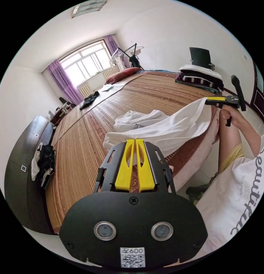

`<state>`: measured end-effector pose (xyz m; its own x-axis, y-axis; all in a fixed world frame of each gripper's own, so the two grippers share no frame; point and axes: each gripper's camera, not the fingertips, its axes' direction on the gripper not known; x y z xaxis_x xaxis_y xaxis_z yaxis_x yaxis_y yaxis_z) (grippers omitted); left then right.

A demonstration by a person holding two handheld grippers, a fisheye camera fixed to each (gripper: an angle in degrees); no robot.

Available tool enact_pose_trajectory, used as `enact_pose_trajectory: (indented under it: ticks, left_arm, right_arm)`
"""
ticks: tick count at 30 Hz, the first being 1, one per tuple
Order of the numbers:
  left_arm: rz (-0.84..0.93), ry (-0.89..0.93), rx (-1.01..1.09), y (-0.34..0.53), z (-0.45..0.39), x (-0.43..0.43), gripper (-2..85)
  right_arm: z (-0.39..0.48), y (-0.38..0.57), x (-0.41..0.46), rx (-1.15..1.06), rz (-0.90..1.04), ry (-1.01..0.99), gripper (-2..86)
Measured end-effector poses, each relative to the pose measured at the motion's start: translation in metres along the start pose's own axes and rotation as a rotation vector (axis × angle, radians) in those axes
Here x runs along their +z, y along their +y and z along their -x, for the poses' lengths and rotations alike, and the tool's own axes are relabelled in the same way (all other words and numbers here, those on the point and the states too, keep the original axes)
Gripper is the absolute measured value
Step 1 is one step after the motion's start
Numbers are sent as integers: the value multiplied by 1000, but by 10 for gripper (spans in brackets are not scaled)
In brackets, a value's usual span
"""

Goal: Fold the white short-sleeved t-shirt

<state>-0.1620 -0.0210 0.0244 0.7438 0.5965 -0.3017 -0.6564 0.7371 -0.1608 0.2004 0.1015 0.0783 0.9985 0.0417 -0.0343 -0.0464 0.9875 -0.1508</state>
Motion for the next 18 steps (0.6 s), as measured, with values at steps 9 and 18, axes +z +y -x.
enact_pose_trajectory:
  ticks: [9, 18]
  left_arm:
    - [433, 244, -311, 117, 23, 48, 16]
    - [142, -47, -721, 185, 28, -24, 11]
  right_arm:
    - [-64, 2, 11, 198, 52, -160, -9]
    - [-105, 17, -4, 329, -21, -98, -8]
